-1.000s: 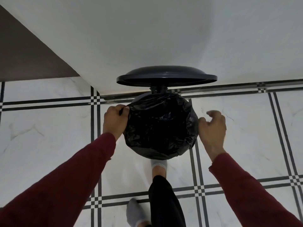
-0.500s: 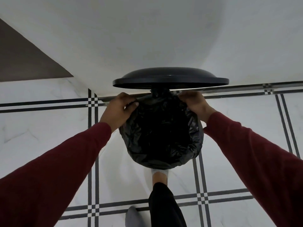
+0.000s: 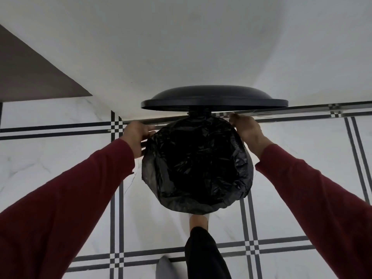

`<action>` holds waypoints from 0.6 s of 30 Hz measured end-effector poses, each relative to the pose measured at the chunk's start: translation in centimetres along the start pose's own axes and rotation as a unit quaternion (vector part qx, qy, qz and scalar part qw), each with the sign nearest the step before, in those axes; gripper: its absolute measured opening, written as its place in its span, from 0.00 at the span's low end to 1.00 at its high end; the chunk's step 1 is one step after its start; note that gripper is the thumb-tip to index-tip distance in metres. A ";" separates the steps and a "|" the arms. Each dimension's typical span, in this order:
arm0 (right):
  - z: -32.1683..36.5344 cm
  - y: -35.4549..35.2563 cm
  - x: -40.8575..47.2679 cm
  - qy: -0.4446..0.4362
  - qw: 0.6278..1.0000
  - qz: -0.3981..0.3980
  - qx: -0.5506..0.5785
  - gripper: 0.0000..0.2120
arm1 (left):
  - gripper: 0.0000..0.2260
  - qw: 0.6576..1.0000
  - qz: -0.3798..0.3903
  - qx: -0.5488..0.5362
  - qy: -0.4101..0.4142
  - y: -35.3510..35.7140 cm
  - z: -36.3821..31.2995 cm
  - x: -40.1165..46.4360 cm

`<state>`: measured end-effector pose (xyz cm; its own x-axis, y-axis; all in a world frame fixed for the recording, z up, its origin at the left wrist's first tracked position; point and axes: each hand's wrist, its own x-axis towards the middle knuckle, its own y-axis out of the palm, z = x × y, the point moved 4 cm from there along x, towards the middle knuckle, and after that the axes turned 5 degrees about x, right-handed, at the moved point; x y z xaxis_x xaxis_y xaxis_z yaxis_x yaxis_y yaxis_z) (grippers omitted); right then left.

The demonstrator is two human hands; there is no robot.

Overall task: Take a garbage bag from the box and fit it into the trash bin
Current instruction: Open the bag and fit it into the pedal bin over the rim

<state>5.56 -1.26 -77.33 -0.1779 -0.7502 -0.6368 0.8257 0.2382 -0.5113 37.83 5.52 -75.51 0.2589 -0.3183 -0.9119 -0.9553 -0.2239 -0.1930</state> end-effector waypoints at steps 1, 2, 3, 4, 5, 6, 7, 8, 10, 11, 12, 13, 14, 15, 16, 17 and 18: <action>0.4 -0.4 -1.1 -0.020 0.999 -0.026 -0.019 0.19 | 0.13 0.998 -0.051 -0.018 0.031 -0.4 -0.3 0.1; 0.6 -0.6 -2.0 -0.034 0.998 -0.044 -0.007 0.17 | 0.11 0.987 -0.124 0.009 0.097 -0.7 -0.6 0.0; 0.6 -0.5 -2.5 -0.054 0.997 -0.055 0.006 0.17 | 0.10 0.959 -0.203 0.071 0.186 -0.7 -1.0 -0.7; 0.5 -0.3 -2.9 -0.068 0.996 -0.056 0.012 0.17 | 0.11 0.922 -0.245 0.130 0.270 -0.1 -1.2 -1.7; 0.6 0.0 -3.2 -0.082 0.995 -0.056 0.011 0.17 | 0.11 0.896 -0.245 0.176 0.326 1.2 -1.1 -2.6; 0.6 0.3 -3.0 -0.078 0.995 -0.056 0.008 0.18 | 0.12 0.890 -0.220 0.212 0.340 2.7 -0.9 -3.2; 0.6 0.5 -2.9 -0.057 0.997 -0.050 0.013 0.19 | 0.14 0.896 -0.191 0.246 0.316 4.1 -0.5 -3.2; 0.7 0.7 -2.4 -0.027 0.999 -0.041 0.020 0.20 | 0.18 0.912 -0.166 0.267 0.263 5.0 0.0 -2.6; 1.0 1.3 -1.9 0.026 0.999 0.008 0.041 0.27 | 0.25 0.940 -0.144 0.251 0.181 5.5 0.6 -1.2; 0.9 1.6 -1.4 0.048 0.996 0.029 0.071 0.29 | 0.25 0.952 -0.125 0.226 0.161 5.4 0.6 -0.2; 0.6 1.9 -0.7 0.064 0.991 0.043 0.112 0.29 | 0.25 0.963 -0.110 0.199 0.147 5.1 0.7 0.2; 0.1 2.2 0.1 0.079 0.985 0.057 0.140 0.25 | 0.26 0.972 -0.095 0.168 0.136 4.7 0.8 1.2; -0.1 2.5 0.5 0.084 0.982 0.076 0.153 0.20 | 0.28 0.978 -0.081 0.145 0.128 4.4 1.0 2.2; -0.1 2.8 0.7 0.086 0.981 0.087 0.154 0.17 | 0.29 0.981 -0.070 0.136 0.122 4.2 1.1 2.8; 0.1 2.8 0.6 0.083 0.980 0.090 0.156 0.15 | 0.28 0.983 -0.054 0.125 0.121 4.2 1.1 3.0; 0.0 2.8 0.7 0.080 0.980 0.091 0.157 0.15 | 0.25 0.985 -0.039 0.118 0.123 4.2 1.2 3.8; -0.2 2.8 1.2 0.077 0.979 0.098 0.161 0.16 | 0.21 0.985 -0.032 0.118 0.123 4.4 0.9 3.2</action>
<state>7.56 -1.40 -79.67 -0.0567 -0.6022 -0.7963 0.9737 0.1428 -0.1773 34.36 4.32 -79.62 0.3186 -0.5309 -0.7853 -0.9350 -0.0399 -0.3524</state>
